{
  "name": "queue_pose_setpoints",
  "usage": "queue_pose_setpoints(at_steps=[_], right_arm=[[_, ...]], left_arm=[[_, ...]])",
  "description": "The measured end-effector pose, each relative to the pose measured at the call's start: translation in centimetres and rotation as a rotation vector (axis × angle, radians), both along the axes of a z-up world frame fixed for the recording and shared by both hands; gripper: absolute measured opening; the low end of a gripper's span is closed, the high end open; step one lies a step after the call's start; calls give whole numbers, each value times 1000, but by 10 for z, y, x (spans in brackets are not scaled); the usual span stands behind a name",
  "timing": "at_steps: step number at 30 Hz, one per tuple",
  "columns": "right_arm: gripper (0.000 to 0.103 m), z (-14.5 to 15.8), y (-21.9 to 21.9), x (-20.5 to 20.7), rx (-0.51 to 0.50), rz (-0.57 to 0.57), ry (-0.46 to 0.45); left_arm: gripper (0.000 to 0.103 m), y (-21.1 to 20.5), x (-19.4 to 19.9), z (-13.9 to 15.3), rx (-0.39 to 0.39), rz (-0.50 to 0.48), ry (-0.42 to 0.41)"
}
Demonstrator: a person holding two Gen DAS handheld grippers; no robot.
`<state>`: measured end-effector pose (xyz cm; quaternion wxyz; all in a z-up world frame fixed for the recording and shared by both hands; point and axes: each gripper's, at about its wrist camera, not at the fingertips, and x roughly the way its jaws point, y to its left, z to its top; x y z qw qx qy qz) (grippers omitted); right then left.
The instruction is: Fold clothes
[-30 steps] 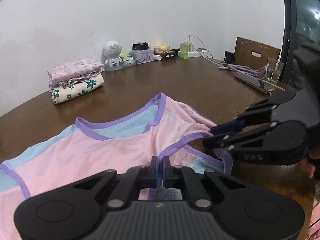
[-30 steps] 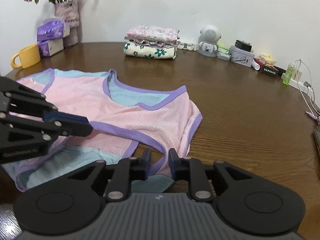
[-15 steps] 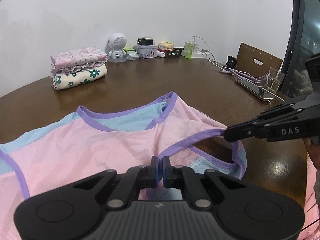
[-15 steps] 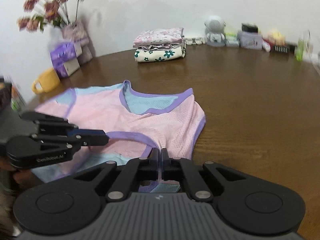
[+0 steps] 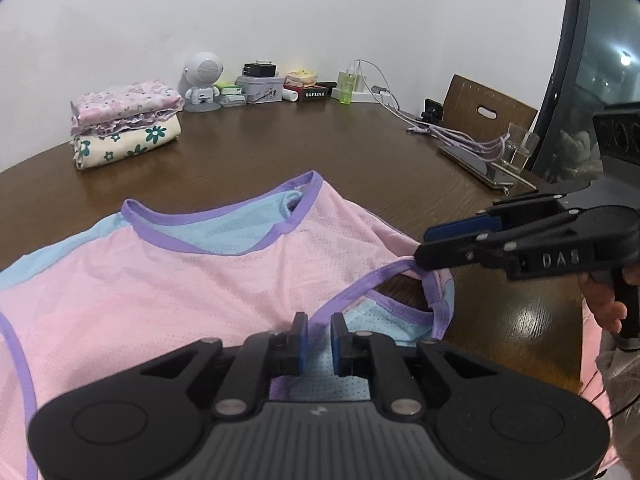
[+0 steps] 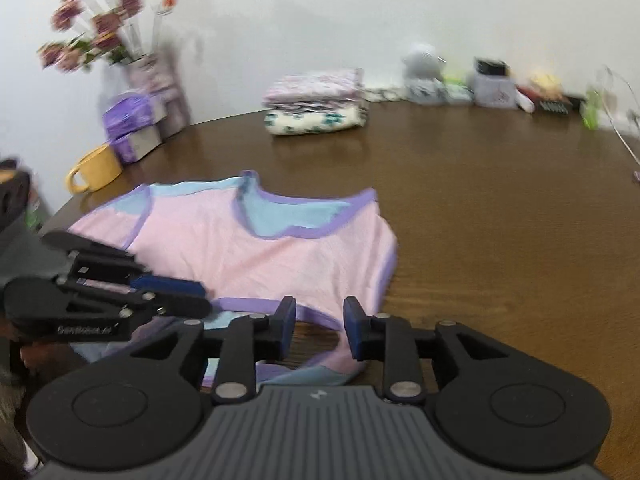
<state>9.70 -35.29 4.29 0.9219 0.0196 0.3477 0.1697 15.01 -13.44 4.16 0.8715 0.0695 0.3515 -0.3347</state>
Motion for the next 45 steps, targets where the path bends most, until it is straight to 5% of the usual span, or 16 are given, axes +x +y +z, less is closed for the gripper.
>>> queue_pose_setpoints(at_steps=[6, 9, 13, 18, 22, 24, 25, 27, 31, 37, 45], right_arm=[[33, -12, 28, 11, -141, 31, 2], [0, -16, 31, 13, -145, 64, 47], [1, -16, 22, 11, -164, 20, 57], [7, -5, 12, -8, -27, 58, 44], [27, -7, 37, -23, -95, 125, 16], [27, -11, 49, -26, -163, 128, 9], [14, -13, 53, -28, -195, 126, 14], [6, -16, 57, -33, -253, 113, 22], [6, -16, 54, -44, -296, 87, 48], [12, 1, 39, -59, -198, 13, -3], [12, -17, 43, -59, -236, -4, 36]], left_arm=[[10, -6, -3, -6, 16, -18, -5], [10, -4, -3, -6, -1, -23, 5], [19, 10, -7, 5, -39, 9, -12], [28, 38, -12, 12, -49, 90, -8], [28, 50, -15, 2, -35, 132, 35], [28, 53, -17, -1, -23, 136, 40], [28, 54, -19, -3, -18, 137, 39], [28, 56, -22, -4, -13, 140, 33], [29, 60, -25, -5, -23, 138, 31], [33, 70, -33, 1, -63, 155, 8], [33, 72, -40, -6, -33, 158, 9]])
